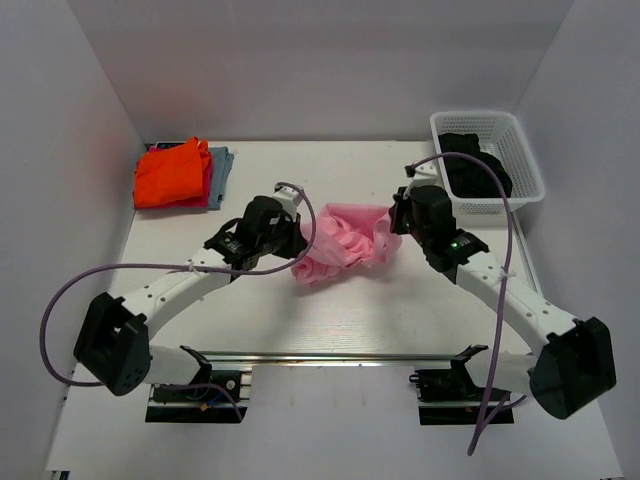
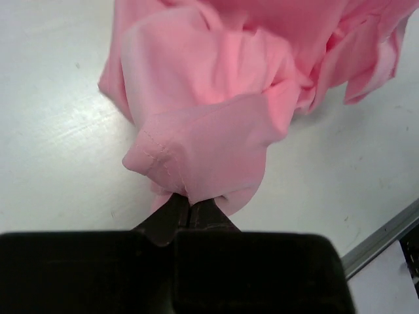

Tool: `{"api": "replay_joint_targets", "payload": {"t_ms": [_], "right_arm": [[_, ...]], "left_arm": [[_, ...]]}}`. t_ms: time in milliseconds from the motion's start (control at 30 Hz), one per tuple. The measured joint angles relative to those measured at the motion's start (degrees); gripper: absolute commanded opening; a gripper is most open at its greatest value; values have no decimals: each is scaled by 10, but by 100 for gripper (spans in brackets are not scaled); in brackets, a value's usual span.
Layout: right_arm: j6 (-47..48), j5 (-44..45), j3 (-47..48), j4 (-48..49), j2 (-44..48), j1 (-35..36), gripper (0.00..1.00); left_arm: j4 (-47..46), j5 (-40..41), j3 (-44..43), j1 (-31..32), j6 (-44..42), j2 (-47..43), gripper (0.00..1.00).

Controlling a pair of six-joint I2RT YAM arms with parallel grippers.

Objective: Fold and stack the t-shirts
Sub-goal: Flatten out the tshirt

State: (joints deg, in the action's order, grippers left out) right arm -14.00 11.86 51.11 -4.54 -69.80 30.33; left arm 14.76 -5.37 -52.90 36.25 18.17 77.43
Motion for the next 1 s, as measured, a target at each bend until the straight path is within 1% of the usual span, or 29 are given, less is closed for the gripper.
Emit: {"api": "replay_joint_targets", "payload": {"t_ms": [133,233,367,467,600,700,867,1000], "right_arm": [[8,111,0,36,39,-1,0],[23,186,3,55,54,-2,0],[66,263,6,92,72,-4,0],[116,297,13,134,91,-7,0],[185,304,52,177,105,-8,0],[226,287,91,196,112,-9,0],[268,233,157,196,138,-9,0],[285,179,209,184,163,-9,0]], "left_arm": [[-2,49,-7,0,-5,-40,0],[1,104,-16,0,-8,-64,0],[13,206,-49,-3,-7,-91,0],[20,286,-82,-5,-6,-110,0],[13,366,-124,-5,-22,-141,0],[-3,390,-158,-5,-49,-160,0],[-34,385,-199,-5,-90,-193,0],[-45,346,-214,-5,-114,-227,0]]}}
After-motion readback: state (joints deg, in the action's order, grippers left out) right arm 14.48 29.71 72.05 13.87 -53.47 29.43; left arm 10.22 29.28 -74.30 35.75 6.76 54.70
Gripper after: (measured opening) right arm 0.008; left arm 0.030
